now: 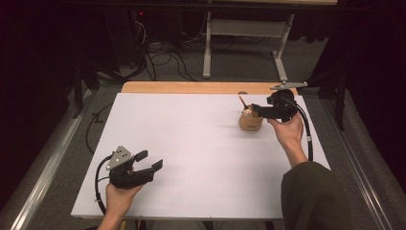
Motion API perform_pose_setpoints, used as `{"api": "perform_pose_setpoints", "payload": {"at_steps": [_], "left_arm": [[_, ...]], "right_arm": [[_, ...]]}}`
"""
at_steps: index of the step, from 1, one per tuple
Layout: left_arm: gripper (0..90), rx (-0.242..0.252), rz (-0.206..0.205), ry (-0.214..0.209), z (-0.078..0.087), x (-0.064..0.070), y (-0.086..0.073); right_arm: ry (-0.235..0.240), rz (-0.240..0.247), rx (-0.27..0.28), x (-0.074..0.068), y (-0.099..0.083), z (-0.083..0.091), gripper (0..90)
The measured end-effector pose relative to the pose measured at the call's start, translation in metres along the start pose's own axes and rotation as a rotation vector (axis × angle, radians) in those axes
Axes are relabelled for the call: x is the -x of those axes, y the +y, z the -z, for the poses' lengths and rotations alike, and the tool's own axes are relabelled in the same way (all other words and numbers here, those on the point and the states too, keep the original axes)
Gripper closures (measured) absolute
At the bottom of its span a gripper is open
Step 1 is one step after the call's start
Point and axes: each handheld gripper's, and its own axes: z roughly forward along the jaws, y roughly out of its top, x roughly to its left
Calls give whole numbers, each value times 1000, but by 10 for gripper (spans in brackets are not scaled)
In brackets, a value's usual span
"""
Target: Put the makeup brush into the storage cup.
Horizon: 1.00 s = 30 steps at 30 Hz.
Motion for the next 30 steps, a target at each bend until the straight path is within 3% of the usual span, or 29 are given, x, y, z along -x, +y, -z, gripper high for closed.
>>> {"api": "perform_pose_setpoints", "payload": {"at_steps": [16, 30], "left_arm": [[312, 0, 3, -2, -1, 0, 0], [312, 1, 6, -3, -1, 0, 0]], "right_arm": [[9, 40, 21, -8, -5, 17, 355], [35, 37, 41, -11, -11, 33, 357]]}}
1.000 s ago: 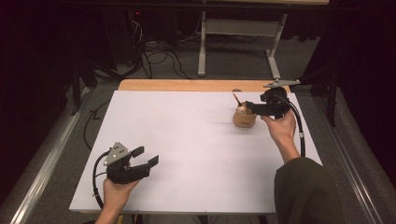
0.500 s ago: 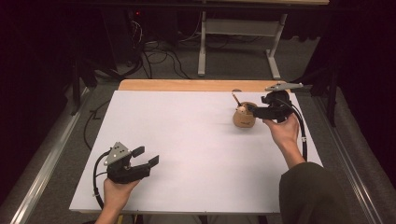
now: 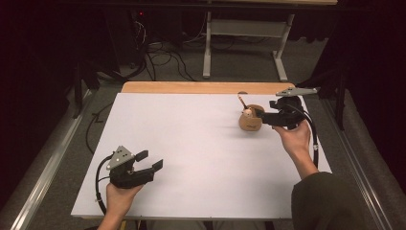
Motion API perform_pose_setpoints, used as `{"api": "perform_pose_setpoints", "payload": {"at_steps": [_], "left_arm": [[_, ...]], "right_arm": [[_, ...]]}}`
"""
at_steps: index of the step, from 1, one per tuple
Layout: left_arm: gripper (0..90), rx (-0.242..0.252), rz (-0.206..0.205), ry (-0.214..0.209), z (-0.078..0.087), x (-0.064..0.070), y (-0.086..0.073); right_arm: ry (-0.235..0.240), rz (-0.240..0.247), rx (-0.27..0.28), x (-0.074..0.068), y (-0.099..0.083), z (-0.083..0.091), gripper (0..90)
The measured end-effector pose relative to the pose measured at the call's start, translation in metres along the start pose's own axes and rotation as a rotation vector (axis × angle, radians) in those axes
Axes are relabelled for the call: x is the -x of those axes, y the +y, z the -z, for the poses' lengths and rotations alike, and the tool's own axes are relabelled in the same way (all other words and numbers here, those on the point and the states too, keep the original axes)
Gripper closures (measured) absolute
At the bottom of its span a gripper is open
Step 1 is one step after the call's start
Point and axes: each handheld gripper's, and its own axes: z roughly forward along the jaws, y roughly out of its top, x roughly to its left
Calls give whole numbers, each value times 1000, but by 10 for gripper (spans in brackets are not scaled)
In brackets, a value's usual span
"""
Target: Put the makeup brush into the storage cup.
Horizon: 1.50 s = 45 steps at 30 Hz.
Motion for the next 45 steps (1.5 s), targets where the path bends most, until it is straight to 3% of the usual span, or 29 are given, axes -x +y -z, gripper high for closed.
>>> {"api": "perform_pose_setpoints", "payload": {"at_steps": [45], "left_arm": [[312, -1, -1, 2, 0, 1, 0]], "right_arm": [[53, -15, 45, -4, -20, 24, 358]]}}
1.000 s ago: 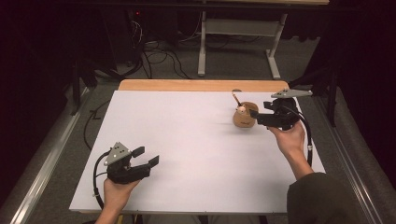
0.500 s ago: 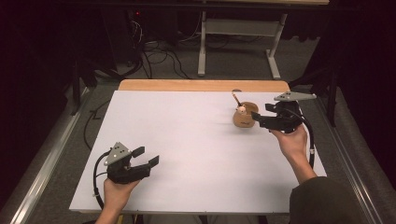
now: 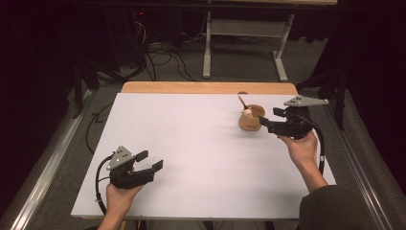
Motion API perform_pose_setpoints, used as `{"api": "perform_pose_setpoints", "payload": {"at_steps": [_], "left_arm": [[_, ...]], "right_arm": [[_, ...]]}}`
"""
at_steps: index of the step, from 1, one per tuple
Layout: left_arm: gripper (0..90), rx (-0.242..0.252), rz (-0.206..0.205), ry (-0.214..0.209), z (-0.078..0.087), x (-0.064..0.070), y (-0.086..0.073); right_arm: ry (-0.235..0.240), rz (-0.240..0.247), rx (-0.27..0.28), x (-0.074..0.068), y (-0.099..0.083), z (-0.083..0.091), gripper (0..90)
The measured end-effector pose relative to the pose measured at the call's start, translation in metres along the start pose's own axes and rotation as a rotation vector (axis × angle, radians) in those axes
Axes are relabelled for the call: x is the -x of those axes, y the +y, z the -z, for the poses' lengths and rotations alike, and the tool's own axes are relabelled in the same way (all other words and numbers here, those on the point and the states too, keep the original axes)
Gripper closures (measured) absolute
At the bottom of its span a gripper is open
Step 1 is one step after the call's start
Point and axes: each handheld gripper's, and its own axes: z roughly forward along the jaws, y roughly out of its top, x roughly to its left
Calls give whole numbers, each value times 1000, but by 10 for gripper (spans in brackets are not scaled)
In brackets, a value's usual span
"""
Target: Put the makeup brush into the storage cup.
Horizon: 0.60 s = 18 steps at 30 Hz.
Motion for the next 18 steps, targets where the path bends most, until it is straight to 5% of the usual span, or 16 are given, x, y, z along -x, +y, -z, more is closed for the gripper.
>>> {"api": "perform_pose_setpoints", "payload": {"at_steps": [18], "left_arm": [[312, -4, -3, 0, -1, 0, 0]], "right_arm": [[19, 9, 4, -2, -5, 6, 358]]}}
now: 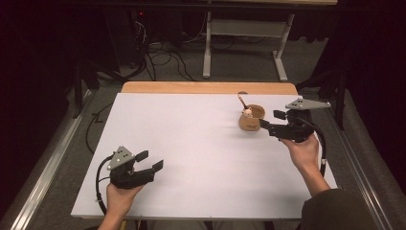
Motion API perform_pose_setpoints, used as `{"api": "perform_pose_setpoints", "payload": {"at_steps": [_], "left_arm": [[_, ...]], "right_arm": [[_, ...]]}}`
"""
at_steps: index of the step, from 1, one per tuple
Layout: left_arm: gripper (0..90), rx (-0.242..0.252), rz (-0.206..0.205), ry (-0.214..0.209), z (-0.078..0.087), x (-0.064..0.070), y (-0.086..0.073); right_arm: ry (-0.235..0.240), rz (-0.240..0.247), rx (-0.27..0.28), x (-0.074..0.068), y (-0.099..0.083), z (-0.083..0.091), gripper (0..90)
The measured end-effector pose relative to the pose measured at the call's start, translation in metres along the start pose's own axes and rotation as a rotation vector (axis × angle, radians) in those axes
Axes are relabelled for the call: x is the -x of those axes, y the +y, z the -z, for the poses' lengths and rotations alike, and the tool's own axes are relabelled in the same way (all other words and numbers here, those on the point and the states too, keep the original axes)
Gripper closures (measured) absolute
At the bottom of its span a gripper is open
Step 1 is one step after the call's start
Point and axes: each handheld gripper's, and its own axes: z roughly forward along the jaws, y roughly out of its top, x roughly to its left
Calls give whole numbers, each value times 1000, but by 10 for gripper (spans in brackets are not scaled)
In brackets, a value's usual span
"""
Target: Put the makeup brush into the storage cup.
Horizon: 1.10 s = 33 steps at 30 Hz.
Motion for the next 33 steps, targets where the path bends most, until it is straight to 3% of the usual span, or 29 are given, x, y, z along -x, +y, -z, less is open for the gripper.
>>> {"api": "perform_pose_setpoints", "payload": {"at_steps": [33], "left_arm": [[312, -2, 3, -3, -1, 0, 0]], "right_arm": [[17, -37, 20, 0, -20, 16, 359]]}}
